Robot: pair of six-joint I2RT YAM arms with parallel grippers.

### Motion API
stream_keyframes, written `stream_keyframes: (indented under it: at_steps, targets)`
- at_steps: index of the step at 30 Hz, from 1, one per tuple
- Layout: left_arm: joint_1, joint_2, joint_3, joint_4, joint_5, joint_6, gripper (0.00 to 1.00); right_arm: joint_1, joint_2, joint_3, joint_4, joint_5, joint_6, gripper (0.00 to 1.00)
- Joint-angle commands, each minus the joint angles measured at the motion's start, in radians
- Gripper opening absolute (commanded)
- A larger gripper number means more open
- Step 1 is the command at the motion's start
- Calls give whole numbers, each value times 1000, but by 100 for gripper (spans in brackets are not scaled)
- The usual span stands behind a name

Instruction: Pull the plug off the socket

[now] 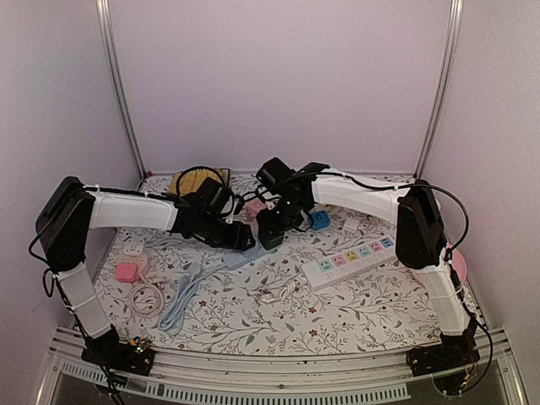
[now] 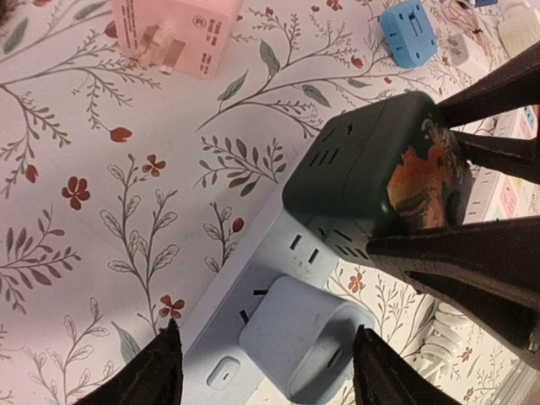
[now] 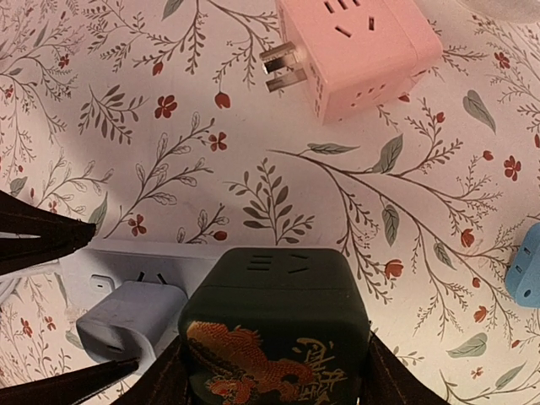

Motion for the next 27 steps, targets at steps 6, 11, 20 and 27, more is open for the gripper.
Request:
stream_keyframes:
  at_steps: [6,11,20,27]
  targets:
    - [12,58,13,-44,-17,-37,61,-4,27,17,-5,11,-9,36]
    - [12,63,-13,-56,-18,-47,48,-1,24,96,-65,32,-16,36]
    - [7,63,-58,-43,0,-49,38,1,9,179,-118,29,-21,36]
    - [2,71,-71,-46,3,-53,38,14,9,244,-144,23,-30,35]
